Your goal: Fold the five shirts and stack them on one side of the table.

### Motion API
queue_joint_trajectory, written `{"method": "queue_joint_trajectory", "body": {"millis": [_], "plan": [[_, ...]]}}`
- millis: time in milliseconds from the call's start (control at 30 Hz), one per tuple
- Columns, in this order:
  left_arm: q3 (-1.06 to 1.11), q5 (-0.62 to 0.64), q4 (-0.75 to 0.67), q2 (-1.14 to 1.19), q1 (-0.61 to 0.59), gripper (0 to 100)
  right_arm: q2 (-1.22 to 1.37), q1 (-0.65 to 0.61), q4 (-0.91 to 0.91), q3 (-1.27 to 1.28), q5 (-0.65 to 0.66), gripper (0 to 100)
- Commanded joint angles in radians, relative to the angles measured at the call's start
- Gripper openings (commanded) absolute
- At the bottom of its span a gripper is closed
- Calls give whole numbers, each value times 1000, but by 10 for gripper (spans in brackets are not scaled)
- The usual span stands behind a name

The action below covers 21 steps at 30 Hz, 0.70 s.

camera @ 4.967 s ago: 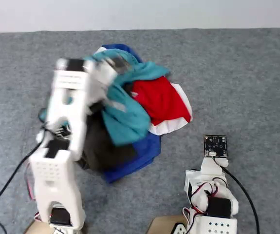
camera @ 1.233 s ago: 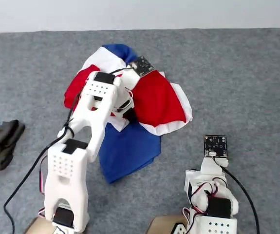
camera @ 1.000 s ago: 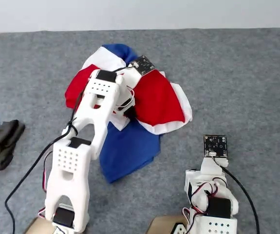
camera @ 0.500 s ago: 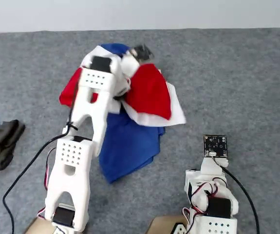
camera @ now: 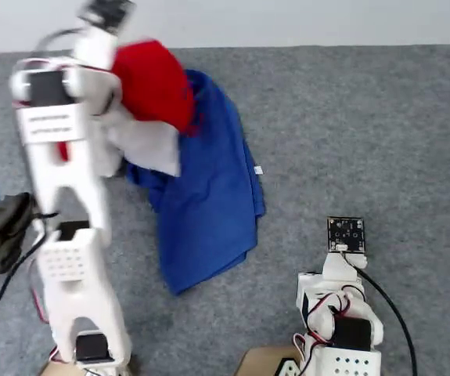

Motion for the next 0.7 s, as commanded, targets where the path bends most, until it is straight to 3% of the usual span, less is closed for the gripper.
{"method": "queue_joint_trajectory", "body": {"millis": [0,400,667], "plan": [[-51,11,21,-153,-118,4,-10,2,5,15,-5,9],[-36,11,20,-204,-539,5,-10,2,5,15,-5,9],[77,6,20,-203,-687,8,-10,2,5,15,-5,9]]}}
